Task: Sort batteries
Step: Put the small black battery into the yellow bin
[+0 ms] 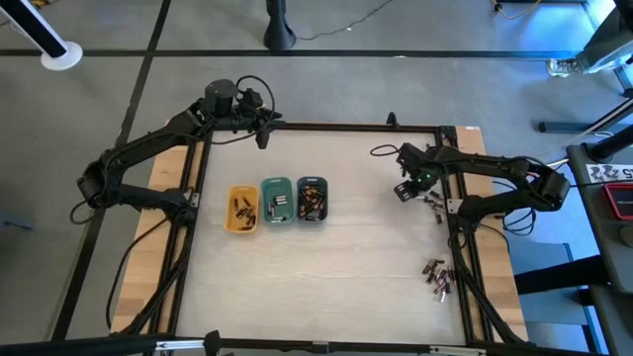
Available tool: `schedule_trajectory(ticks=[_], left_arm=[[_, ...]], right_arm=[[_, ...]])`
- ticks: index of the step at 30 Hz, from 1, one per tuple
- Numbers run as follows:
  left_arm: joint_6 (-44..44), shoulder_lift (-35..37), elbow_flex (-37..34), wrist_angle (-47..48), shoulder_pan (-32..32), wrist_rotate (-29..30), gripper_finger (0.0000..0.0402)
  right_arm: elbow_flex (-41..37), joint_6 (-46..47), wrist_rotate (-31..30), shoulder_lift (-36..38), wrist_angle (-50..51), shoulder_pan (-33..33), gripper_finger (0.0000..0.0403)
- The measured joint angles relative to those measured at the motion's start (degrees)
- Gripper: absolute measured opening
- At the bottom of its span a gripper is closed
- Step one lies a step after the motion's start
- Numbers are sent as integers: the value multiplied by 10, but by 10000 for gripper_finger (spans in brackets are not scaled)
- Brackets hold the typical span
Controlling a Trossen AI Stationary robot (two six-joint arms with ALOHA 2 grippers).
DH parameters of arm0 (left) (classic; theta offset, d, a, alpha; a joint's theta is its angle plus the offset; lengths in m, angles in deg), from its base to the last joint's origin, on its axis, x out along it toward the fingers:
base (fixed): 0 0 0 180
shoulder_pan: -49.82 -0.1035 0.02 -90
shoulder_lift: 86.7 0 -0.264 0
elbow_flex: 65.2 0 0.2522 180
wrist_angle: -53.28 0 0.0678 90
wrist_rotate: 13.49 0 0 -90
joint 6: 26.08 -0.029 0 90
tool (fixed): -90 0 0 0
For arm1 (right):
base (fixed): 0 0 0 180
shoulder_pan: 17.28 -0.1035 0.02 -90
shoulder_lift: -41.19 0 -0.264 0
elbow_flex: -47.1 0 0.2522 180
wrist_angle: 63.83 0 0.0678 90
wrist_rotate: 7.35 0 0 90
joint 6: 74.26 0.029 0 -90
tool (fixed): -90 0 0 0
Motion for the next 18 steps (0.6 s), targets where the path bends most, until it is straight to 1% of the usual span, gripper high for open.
schedule_trajectory(ticks=[5, 11, 14, 18], left_arm=[[3, 0, 0, 0, 0, 0, 133], [7, 0, 0, 0, 1, 0, 133], [14, 0, 0, 1, 1, 0, 133], [18, 0, 0, 1, 1, 0, 133]], right_arm=[[0, -25, 0, -11, -1, 0, 172], [-1, -78, 2, -50, -3, -1, 172], [0, -89, 4, -71, -4, -1, 172], [0, -94, 9, -79, -10, -1, 172]])
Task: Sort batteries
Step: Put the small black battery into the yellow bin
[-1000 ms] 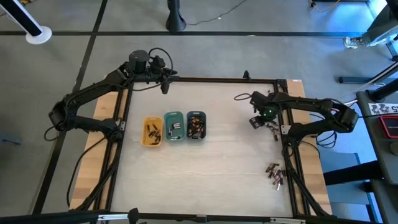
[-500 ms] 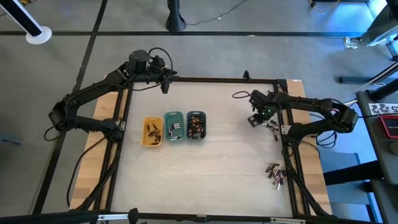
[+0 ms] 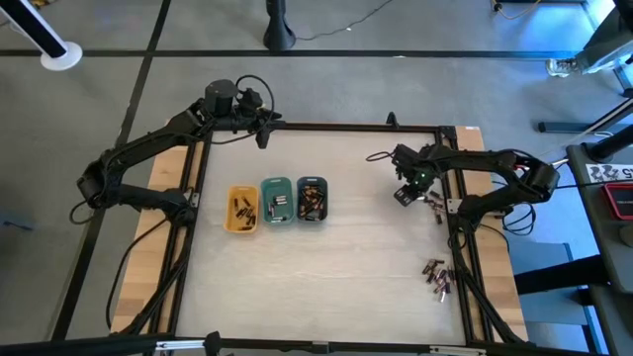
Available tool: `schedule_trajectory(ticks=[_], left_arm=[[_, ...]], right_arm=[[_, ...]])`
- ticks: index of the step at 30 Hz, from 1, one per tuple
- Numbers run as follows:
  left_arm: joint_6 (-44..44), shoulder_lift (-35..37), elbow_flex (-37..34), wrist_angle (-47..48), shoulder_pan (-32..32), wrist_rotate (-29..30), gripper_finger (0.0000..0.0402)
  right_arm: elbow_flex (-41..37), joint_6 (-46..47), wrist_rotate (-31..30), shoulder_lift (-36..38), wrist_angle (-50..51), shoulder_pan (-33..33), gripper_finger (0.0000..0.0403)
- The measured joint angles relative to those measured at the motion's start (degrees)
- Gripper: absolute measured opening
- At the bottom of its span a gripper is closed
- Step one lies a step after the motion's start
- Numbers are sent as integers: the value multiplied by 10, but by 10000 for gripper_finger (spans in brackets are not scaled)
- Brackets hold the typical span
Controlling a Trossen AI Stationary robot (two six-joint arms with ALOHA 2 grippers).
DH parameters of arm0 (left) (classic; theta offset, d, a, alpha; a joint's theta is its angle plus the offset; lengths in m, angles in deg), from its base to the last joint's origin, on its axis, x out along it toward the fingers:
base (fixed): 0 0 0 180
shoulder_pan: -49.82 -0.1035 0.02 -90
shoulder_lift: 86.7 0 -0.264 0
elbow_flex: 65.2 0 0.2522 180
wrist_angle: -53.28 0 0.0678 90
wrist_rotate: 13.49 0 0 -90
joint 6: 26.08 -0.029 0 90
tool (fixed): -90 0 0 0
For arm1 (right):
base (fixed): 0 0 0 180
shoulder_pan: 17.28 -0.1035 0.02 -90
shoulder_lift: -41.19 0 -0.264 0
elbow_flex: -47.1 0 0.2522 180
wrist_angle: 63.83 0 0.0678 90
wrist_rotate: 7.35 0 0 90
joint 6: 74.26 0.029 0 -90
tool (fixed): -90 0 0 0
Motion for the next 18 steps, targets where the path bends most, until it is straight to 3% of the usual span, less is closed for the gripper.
schedule_trajectory(ticks=[9, 13, 18], left_arm=[[-5, 0, 0, 0, 0, 0, 133], [-4, 0, 0, 0, 0, 0, 133], [1, 0, 0, 3, 0, 0, 133]], right_arm=[[63, -58, 0, -5, -39, 0, 172], [101, -62, 1, -6, -10, 0, 172], [139, -59, -45, -5, -5, 5, 172]])
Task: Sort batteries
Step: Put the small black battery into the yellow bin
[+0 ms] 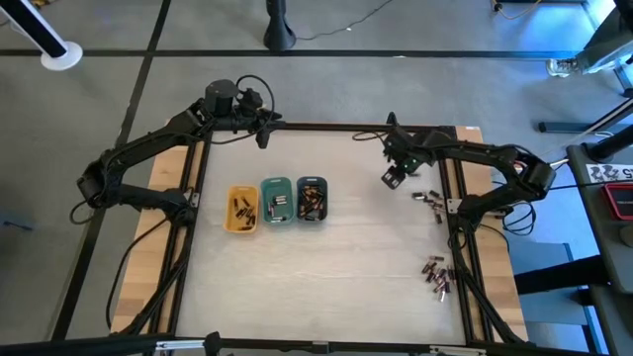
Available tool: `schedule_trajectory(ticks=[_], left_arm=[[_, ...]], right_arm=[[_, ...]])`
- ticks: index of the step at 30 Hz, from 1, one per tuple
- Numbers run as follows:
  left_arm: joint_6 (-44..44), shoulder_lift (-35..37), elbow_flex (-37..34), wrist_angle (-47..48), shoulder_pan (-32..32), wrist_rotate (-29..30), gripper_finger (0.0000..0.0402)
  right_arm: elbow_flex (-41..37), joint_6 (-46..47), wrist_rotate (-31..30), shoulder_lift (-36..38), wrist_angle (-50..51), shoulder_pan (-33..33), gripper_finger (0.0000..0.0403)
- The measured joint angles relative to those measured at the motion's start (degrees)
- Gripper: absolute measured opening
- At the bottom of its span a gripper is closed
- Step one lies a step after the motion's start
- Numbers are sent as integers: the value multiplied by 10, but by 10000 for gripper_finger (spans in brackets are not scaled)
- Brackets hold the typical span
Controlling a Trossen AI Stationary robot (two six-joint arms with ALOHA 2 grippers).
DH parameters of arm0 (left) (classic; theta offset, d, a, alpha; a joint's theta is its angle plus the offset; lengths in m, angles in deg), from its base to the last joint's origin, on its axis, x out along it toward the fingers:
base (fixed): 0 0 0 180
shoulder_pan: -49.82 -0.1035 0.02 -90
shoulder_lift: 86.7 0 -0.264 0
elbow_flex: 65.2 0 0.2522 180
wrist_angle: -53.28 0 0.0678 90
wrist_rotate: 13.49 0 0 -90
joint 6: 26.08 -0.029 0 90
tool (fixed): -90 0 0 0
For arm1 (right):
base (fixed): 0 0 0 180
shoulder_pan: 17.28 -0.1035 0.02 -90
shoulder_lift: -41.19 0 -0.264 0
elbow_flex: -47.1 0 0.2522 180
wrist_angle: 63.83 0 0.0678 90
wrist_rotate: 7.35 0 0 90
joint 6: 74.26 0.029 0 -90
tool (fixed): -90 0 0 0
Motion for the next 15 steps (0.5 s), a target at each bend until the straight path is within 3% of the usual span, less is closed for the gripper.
schedule_trajectory(ticks=[9, 15], left_arm=[[2, 0, 0, 5, 0, -1, 133], [6, 0, 0, 5, 0, -1, 133]], right_arm=[[4, -79, -15, -36, 41, 87, 172], [4, -163, -35, -57, 67, 104, 172]])
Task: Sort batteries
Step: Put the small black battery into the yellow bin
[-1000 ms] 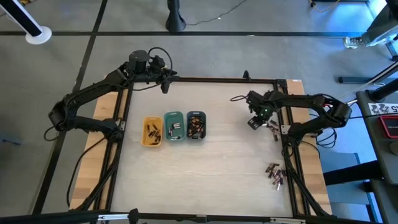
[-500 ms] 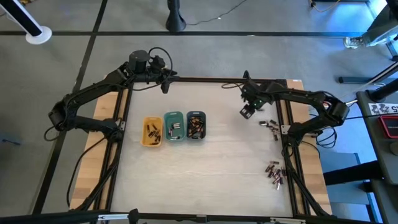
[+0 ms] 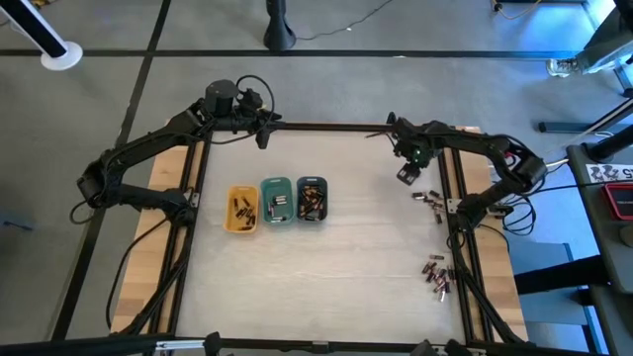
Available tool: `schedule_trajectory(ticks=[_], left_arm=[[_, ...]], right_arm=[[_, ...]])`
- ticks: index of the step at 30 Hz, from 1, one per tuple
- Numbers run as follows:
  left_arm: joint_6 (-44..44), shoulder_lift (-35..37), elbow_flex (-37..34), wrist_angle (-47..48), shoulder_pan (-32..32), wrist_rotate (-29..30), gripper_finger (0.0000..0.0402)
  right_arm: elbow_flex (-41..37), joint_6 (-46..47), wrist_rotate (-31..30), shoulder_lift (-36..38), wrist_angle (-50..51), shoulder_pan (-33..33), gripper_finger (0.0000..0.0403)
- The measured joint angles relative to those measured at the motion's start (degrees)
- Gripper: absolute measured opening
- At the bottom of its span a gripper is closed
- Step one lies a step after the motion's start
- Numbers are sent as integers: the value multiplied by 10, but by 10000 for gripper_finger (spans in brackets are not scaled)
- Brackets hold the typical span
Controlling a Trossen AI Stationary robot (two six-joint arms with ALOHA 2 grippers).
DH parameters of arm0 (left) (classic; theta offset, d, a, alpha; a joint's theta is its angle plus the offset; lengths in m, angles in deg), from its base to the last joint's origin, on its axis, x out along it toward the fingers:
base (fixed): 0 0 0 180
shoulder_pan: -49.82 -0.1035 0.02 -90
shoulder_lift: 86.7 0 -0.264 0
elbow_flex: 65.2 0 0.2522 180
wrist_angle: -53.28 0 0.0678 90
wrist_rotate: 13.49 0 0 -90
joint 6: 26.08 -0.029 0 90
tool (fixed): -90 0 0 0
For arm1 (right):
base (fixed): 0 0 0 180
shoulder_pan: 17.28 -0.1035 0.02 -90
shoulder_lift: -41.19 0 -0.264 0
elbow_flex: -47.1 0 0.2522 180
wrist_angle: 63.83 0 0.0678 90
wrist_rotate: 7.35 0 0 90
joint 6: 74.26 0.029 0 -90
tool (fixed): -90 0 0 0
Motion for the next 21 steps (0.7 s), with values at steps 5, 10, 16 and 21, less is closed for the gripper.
schedule_trajectory(ticks=[5, 10, 16, 21], left_arm=[[11, 0, 0, 0, 0, 0, 133], [13, 0, 0, 10, 0, 0, 133], [20, 0, 0, 10, 0, 0, 133], [20, 0, 0, 9, 0, 0, 133]], right_arm=[[0, -35, 1, -3, 11, 0, 172], [0, -77, 11, -3, 20, 0, 172], [0, -128, 16, -6, 21, 0, 172], [0, -153, 16, -37, 16, 0, 172]])
